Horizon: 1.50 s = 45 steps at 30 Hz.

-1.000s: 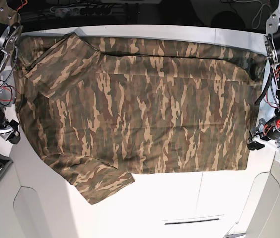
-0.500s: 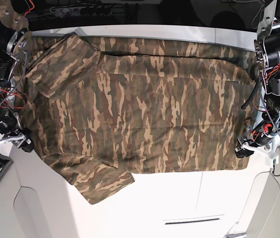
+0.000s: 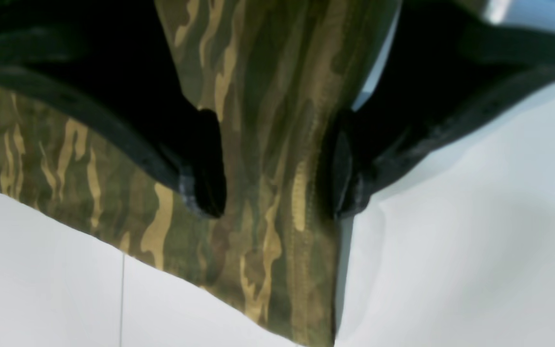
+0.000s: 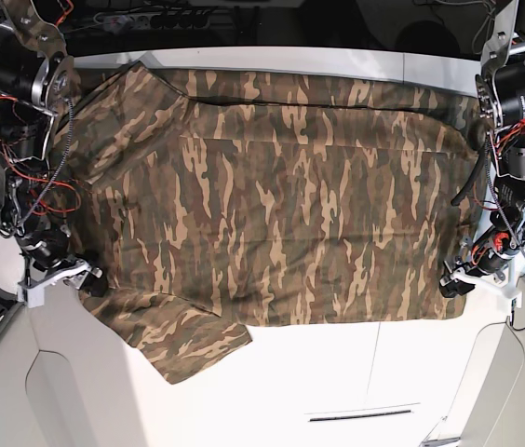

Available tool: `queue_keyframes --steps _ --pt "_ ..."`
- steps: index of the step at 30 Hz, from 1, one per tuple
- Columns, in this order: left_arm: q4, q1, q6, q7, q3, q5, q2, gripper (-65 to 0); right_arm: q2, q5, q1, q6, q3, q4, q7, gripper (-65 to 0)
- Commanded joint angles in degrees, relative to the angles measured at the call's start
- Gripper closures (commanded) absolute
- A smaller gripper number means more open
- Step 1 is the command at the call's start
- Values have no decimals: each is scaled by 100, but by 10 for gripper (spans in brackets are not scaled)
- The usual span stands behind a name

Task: Fold the T-shirt properly
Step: 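Move both grippers to the hem corners and grasp them, then lift the hem with both grippers and fold it toward the collar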

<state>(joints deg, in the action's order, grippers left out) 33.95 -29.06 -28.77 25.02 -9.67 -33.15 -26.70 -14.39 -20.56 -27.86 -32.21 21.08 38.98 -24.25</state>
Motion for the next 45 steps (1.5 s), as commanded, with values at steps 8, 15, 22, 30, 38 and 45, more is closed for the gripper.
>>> queue_keyframes --steps 8,15,22,30,38,45 --pt "37 -111 -42 114 2 -28 -61 -367 -52 31 -116 -17 -48 52 -83 -282" --pt "39 -116 -107 74 0 -39 -61 -161 -57 282 -116 -109 -48 55 -129 -54" --pt "50 -225 -111 90 -11 -48 -146 -97 -87 256 -118 -127 -48 55 -170 0" --pt "197 -299 -1123 358 -11 -352 -396 0 -118 254 -114 -127 -48 195 -675 0" --pt "417 -295 -1123 907 -9 -680 -468 0 -118 -308 -76 -155 -48 979 -1674 0" --pt "754 -278 -1123 2122 -9 -1545 -798 0 -197 -734 323 -168 -48 1926 -2096 0"
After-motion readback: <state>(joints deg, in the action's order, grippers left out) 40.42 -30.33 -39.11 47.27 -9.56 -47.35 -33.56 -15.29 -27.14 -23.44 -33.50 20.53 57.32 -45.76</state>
